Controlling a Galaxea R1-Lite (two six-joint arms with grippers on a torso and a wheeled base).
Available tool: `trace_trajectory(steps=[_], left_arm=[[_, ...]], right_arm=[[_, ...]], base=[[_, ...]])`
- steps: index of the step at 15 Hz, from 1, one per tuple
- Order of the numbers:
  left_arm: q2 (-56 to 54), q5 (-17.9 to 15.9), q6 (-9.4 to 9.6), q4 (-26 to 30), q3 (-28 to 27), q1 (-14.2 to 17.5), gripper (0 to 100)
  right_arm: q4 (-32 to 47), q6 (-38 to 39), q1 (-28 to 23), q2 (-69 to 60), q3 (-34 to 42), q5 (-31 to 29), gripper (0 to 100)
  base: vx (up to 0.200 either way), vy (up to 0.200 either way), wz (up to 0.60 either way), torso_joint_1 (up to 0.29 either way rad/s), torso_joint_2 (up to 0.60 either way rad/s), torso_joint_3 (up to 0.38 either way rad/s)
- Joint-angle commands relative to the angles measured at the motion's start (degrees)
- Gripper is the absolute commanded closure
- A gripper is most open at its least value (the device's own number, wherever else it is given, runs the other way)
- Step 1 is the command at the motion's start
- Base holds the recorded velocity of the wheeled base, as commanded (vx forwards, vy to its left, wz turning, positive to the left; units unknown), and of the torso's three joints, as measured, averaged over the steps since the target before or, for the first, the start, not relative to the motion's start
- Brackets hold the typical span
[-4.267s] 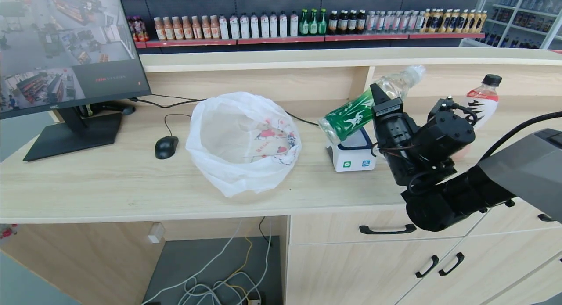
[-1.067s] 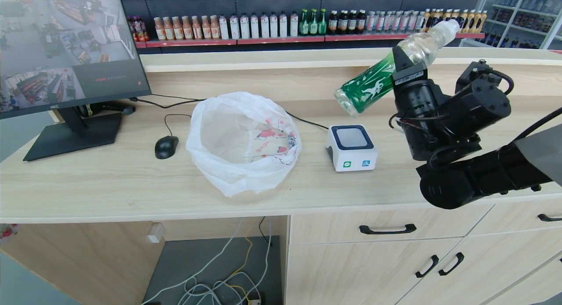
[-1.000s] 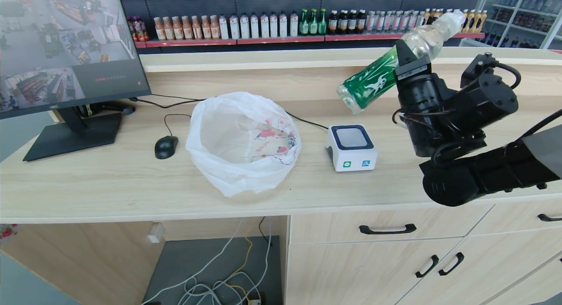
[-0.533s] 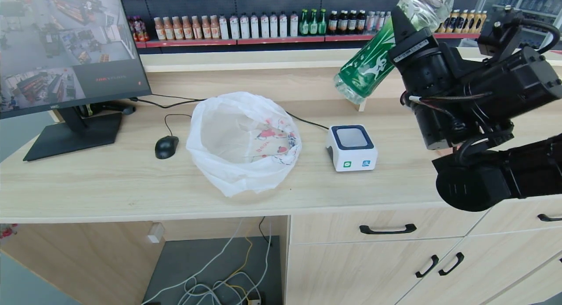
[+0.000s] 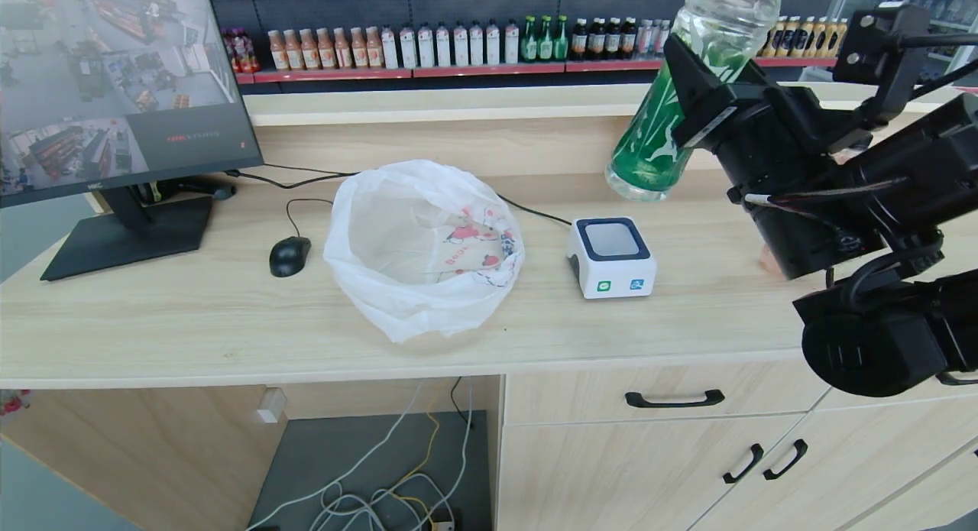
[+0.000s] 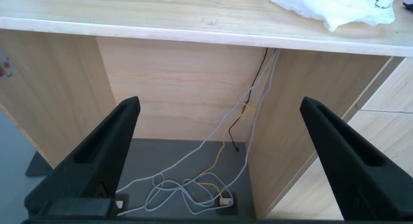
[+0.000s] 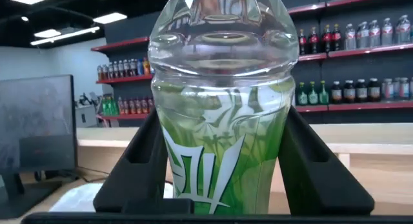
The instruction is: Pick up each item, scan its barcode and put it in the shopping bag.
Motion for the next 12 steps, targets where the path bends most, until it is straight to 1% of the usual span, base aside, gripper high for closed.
trace_trajectory(steps=[1, 3, 8, 12], left_arm=[[0.0, 0.02, 0.07, 0.0, 0.0, 0.01, 0], [0.0, 0.02, -0.02, 0.0, 0.0, 0.01, 0], [0.0, 0.02, -0.11, -0.09, 0.0, 0.01, 0], [0.0, 0.02, -0.19, 0.0, 0.0, 0.01, 0]], right_arm=[[-0.72, -2.57, -0.68, -0.9, 4.31, -0.14, 100], [-1.51, -5.03, -2.0, -0.99, 5.63, 0.03, 100], [-1.6, -3.01, -2.27, -1.08, 6.24, 0.03, 100], [-1.86, -0.99, -2.71, -0.64, 5.72, -1.38, 100]], base=[[0.0, 0.0, 0.0, 0.0, 0.0, 0.0], [0.0, 0.0, 0.0, 0.0, 0.0, 0.0], [0.0, 0.0, 0.0, 0.0, 0.0, 0.0], [0.0, 0.2, 0.0, 0.0, 0.0, 0.002]])
